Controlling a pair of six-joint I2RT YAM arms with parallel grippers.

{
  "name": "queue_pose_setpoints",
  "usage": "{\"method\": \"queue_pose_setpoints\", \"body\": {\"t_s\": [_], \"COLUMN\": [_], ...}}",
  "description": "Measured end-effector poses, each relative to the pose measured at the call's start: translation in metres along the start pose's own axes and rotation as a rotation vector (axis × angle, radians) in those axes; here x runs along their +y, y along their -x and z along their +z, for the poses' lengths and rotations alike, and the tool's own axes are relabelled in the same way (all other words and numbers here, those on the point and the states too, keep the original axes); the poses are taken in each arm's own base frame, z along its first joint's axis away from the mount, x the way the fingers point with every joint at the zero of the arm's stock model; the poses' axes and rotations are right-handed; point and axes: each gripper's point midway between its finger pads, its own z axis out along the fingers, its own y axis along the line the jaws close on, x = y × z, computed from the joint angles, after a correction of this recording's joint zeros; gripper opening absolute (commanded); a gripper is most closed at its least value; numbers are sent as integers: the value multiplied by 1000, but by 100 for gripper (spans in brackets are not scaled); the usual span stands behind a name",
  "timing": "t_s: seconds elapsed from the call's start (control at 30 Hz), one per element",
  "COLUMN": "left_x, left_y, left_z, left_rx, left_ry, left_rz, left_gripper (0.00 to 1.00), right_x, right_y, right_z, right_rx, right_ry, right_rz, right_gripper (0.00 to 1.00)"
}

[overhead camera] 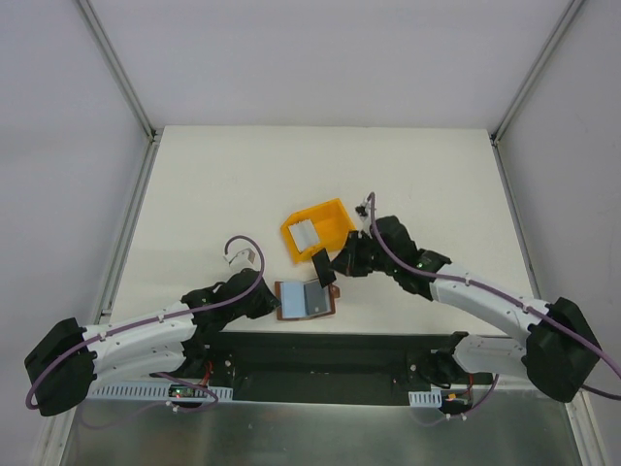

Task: Put the credit cards into the card holder
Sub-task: Pick up the credit card from the storage box, then insert the credit card into the card holder.

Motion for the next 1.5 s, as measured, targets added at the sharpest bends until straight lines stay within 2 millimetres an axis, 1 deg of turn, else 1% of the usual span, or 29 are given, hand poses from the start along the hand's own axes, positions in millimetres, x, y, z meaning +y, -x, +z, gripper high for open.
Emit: {"method": "queue_pose_setpoints", "body": {"t_s": [0.1,0.17,0.27,0.33,0.4,0.53,0.9,0.97,1.1,1.3,1.4,1.43,1.47,1.5], "left_x": [0,1,4,4,4,4,7,8,10,12,14,14,13,13], "left_y": [0,-1,-2,-3,-3,-3,-5,-6,-7,-8,-9,-9,-8,-8], "left_z": [0,1,1,2,2,2,4,4,5,4,4,4,3,3], "left_rx": [0,0,3,4,4,5,10,11,10,7,10,8,8,7], "left_ry": [-1,0,6,7,7,9,17,18,17,12,16,14,13,11], "left_rz": [-9,-13,-15,-17,-18,-25,-35,-38,-50,-59,-60,-60,-61,-62], "left_gripper": [0,0,0,0,0,0,0,4,4,20,19,15,7,2], "right_x": [0,0,1,-2,-10,-18,-25,-27,-27,-21,-21,-21,-21,-22], "right_y": [-39,-59,-77,-83,-87,-93,-99,-102,-105,-102,-103,-103,-103,-103], "right_z": [5,9,16,23,32,42,52,54,55,55,55,55,55,55], "right_rx": [42,60,55,51,49,46,16,17,15,7,7,7,7,6], "right_ry": [15,20,37,34,15,-3,20,24,36,61,60,60,59,57], "right_rz": [34,54,90,120,150,189,272,286,308,311,313,313,312,312], "right_gripper": [0,0,0,0,0,0,0,0,0,0,1,0,0,0]}}
